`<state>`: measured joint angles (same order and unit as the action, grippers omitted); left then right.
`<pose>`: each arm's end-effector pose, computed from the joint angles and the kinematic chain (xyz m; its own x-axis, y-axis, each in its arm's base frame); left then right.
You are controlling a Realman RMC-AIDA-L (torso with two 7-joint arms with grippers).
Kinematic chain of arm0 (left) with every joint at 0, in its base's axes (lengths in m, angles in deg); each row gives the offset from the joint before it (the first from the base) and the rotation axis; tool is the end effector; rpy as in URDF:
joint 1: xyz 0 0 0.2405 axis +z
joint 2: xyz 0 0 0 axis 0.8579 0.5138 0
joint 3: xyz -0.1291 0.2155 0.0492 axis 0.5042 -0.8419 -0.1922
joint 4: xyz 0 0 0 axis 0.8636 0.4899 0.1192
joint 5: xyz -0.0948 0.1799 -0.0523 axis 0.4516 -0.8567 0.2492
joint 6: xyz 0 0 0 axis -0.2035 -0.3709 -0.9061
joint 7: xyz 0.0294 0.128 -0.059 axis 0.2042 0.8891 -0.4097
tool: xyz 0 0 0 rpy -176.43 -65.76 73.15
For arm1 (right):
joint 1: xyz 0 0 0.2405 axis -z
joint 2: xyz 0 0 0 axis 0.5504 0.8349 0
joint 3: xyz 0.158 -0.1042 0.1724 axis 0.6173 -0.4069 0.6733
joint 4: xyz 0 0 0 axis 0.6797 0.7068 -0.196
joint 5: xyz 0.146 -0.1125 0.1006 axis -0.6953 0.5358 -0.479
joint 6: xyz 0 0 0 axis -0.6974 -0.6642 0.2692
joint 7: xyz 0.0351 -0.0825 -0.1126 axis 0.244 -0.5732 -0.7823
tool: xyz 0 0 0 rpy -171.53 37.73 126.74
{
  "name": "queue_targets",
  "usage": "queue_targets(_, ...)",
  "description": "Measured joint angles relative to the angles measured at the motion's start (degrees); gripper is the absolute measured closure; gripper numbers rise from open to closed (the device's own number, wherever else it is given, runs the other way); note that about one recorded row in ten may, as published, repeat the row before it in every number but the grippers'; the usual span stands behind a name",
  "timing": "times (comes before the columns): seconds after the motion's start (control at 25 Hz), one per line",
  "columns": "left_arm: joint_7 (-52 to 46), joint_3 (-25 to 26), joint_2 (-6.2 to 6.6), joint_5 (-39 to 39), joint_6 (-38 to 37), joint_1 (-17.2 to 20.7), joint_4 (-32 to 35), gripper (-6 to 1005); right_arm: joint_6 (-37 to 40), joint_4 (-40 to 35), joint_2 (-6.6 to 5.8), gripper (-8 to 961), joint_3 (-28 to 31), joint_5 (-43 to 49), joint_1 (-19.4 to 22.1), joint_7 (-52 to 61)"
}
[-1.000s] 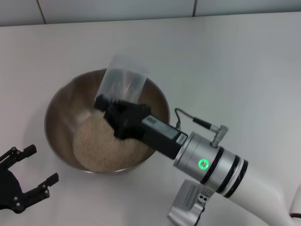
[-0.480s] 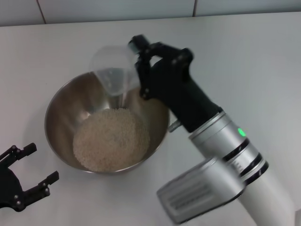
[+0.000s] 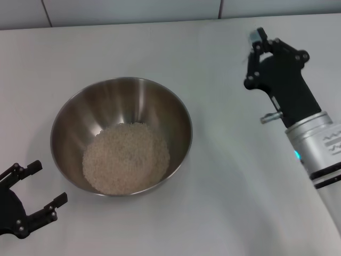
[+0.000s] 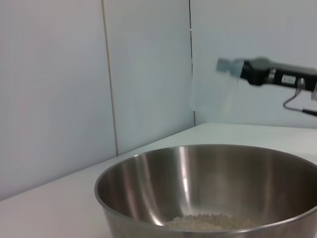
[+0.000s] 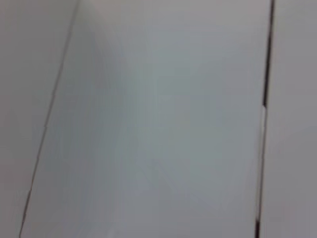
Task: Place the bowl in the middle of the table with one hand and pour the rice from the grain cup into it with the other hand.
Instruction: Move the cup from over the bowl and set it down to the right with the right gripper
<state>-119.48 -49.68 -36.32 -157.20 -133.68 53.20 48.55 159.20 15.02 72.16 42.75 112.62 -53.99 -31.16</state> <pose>-0.3641 0.1883 0.0071 0.8268 0.0468 0.5605 0.3775 -0.7849 -0.4913 0.2440 0.2953 -0.0655 0.7334 0.2568 -0.6295 -0.5669 -0.2800 -0.7747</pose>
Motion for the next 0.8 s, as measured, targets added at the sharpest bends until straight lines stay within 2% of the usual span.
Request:
queue_targets(0.24,0.0,0.0,0.07,0.1,0.0,0.1,0.0,165,-4.9,-5.0,0.05,936,0.0,-1.4,-0.9,5.1)
queue_targets(0.48,0.1,0.0,-0.05,0.0,-0.1,0.1,0.0,165,-14.8,-8.0,0.05,936,-1.8,-1.0,-3.8,8.5)
queue_targets(0.8,0.1,0.0,-0.16,-0.2,-0.1,0.1,0.0,165,-17.0,-8.1,0.05,935,-5.7,-0.9,-5.3,8.7)
